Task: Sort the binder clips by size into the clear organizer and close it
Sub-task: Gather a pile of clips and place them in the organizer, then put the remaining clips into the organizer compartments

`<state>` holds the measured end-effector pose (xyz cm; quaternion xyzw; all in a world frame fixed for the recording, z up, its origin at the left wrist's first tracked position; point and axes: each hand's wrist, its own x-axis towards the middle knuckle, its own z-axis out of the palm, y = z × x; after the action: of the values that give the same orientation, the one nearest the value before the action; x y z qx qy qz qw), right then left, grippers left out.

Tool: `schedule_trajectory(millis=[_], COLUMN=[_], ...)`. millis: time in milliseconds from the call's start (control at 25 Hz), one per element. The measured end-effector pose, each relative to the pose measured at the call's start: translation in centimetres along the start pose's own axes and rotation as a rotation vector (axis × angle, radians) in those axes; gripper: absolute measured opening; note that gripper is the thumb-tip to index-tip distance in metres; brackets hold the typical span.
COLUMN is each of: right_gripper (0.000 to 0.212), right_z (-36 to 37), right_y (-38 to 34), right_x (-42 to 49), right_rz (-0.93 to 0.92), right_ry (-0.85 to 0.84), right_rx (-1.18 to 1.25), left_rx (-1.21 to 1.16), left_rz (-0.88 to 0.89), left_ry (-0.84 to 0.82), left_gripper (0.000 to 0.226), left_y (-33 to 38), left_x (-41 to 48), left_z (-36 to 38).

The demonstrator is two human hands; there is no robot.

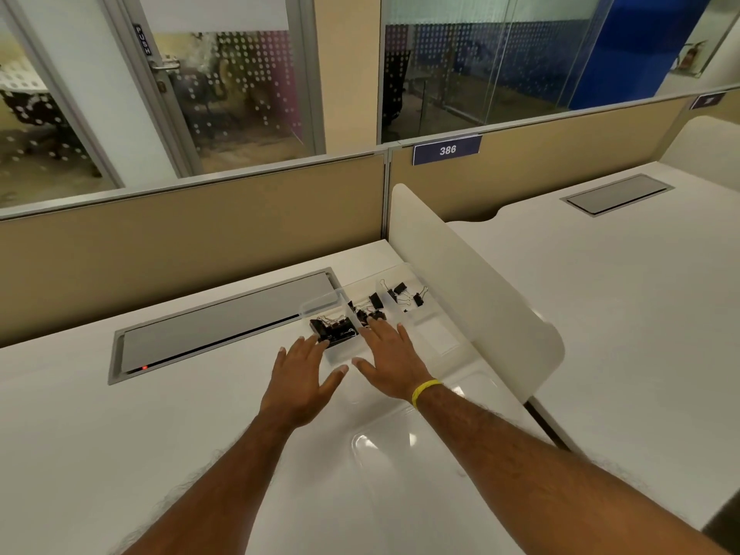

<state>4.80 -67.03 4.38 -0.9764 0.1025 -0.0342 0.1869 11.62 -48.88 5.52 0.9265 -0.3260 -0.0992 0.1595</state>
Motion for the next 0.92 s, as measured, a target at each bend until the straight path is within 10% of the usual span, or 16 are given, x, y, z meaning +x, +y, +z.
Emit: schedule_trajectory(millis=[280,920], right_gripper=[0.066,0.076], right_z=[2.0,11.1], right_y=[-5.1,-22.8], right_x=[-6.0,-18.2], right_rz=[-0.003,-0.036], right_ry=[0.054,-0.051], right_rx=[-0.036,-0.054], left_rx=[0.065,0.127], left_rz=[-0.018,-0.030], left_ry=[0.029,0.015], left_gripper=[0.115,0.091], left_y=[-3.0,-17.5], left_x=[-7.8,-27.5], left_z=[-0.1,-1.3])
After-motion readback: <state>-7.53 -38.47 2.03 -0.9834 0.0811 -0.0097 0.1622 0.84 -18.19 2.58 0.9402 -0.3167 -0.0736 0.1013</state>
